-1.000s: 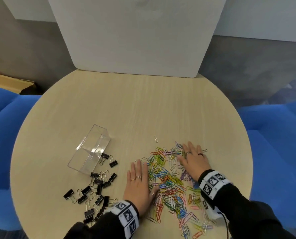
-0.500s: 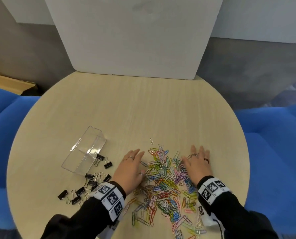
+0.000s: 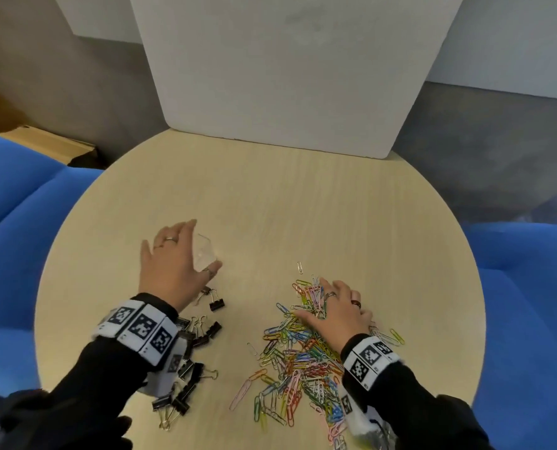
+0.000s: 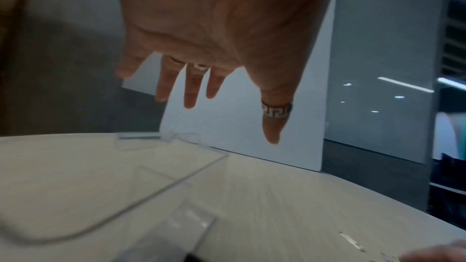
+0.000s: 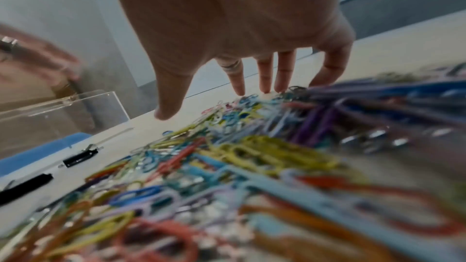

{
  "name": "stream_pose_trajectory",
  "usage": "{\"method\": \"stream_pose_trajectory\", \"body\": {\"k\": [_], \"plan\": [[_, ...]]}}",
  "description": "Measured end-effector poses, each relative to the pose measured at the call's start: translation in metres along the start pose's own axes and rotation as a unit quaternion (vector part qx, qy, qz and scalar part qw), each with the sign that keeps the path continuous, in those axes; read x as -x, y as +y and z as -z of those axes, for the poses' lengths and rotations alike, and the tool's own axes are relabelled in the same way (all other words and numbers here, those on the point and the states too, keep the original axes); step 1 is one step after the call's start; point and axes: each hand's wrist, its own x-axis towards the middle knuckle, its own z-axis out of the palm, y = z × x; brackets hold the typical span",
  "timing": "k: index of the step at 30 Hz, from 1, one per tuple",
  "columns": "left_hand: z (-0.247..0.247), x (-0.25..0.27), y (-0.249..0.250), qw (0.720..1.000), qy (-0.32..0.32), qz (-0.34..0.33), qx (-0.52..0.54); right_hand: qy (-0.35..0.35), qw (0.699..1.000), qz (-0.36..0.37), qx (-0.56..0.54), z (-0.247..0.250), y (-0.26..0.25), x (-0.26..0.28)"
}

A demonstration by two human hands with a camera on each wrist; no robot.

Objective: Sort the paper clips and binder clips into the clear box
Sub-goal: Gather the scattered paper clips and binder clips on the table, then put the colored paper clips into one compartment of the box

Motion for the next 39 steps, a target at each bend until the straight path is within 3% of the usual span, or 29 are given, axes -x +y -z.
{"method": "stream_pose_trajectory", "body": {"k": [4, 8, 14, 19, 28, 34, 39], "plan": [[-0.004, -0.002, -0.041, 0.985, -0.135, 0.102, -0.029, 0.001, 0.999, -0.007, -0.050, -0.010, -0.022, 0.004], [-0.012, -0.003, -0.056, 0.971, -0.222, 0.082, 0.022, 0.008, 0.994, 0.008, -0.109, -0.017, -0.031, 0.009], [-0.016, -0.021, -0.054, 0.977, -0.210, 0.004, 0.031, 0.005, 0.984, 0.039, -0.175, -0.020, -0.033, 0.010], [-0.019, -0.042, -0.043, 0.972, -0.218, -0.048, 0.072, 0.013, 0.986, 0.050, -0.157, -0.021, -0.036, 0.013], [-0.028, -0.054, -0.012, 0.949, -0.260, -0.179, 0.003, 0.045, 0.989, 0.019, -0.141, -0.010, -0.033, 0.008], [-0.031, -0.051, -0.010, 0.949, -0.248, -0.192, -0.001, 0.060, 0.978, 0.005, -0.200, 0.008, -0.039, 0.009], [-0.034, -0.049, -0.010, 0.952, -0.239, -0.192, -0.004, 0.131, 0.950, 0.079, -0.273, 0.054, -0.077, 0.005]]}}
